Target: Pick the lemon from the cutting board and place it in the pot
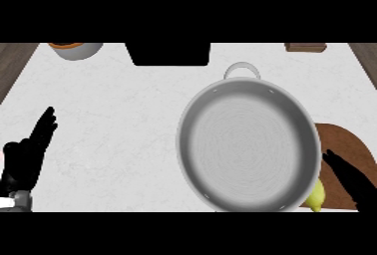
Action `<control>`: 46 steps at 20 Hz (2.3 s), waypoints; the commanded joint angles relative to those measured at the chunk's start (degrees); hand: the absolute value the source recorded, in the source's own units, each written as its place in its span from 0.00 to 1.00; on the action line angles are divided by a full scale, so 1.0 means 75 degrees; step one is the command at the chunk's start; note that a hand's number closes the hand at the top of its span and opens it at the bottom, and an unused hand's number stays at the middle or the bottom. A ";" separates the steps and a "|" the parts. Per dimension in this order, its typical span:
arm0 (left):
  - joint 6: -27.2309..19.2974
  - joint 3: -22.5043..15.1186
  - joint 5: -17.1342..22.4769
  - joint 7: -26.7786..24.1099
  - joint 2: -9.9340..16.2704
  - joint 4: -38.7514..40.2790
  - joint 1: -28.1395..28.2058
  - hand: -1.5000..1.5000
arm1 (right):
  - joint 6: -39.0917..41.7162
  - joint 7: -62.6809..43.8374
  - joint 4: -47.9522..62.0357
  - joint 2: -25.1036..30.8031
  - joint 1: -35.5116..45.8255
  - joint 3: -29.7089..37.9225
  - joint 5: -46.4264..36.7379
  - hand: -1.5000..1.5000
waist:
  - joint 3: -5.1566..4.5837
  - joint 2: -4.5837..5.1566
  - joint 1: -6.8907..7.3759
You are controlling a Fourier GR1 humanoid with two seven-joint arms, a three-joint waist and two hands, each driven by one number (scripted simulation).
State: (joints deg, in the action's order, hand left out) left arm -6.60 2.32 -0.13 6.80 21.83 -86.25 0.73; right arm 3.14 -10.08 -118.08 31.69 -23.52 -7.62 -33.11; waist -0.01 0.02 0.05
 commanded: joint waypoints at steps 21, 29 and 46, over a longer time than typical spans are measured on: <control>0.0926 0.0856 -0.0494 -0.0081 -0.0456 -0.0130 0.0081 0.50 | 0.0697 0.0551 0.2236 -0.1521 0.1275 0.0436 -0.1363 0.00 | 0.0003 -0.0006 -0.0011; 0.0994 0.0965 -0.0710 0.0435 -0.0535 -0.0411 -0.0133 0.50 | 0.0751 0.0725 0.2128 -0.1725 0.1752 0.0094 -0.2084 1.00 | 0.0002 -0.0005 -0.0012; 0.1032 0.0798 -0.0945 0.0129 -0.0801 -0.0280 0.0021 0.50 | 0.3857 -0.1446 0.1270 -0.3117 0.1981 -0.6327 -0.6175 1.00 | -0.0046 -0.0071 0.0233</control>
State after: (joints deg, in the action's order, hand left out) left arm 0.35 7.46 -7.91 7.99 15.02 -88.61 0.44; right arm 25.09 -13.24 -106.60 13.32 -10.22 -42.27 -71.09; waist -0.40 -0.20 2.28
